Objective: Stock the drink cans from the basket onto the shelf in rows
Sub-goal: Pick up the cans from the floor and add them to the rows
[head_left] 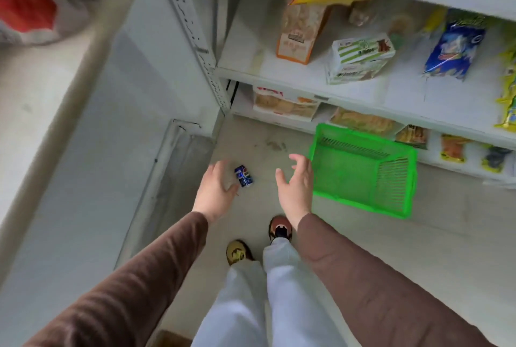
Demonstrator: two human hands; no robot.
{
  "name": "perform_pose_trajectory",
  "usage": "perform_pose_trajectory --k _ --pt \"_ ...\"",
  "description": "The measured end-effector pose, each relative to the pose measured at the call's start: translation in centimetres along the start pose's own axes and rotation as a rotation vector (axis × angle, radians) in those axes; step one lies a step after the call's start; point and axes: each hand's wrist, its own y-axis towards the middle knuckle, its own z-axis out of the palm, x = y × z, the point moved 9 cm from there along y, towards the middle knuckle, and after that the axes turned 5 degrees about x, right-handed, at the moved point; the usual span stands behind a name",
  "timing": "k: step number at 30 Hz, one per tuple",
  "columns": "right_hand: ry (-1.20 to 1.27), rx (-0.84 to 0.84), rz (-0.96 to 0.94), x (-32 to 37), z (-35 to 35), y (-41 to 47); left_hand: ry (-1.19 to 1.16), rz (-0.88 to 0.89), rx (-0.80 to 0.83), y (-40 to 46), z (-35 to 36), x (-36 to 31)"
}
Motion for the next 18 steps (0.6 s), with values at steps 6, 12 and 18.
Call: perform_pose_trajectory --k 6,12,18 --pt "-0.102 0.244 0.16 -9.0 13.4 4.7 -0.03 -0.143 0.069 6.7 6.8 10.6" --pt "-0.15 0.454 0.284 -19.9 26.1 10.1 0.012 -0.242 0.11 14.6 14.6 21.1" --pt "-0.333 0.66 0.273 -28.9 36.7 13.3 0.066 -0.254 0.182 21.2 22.5 29.3"
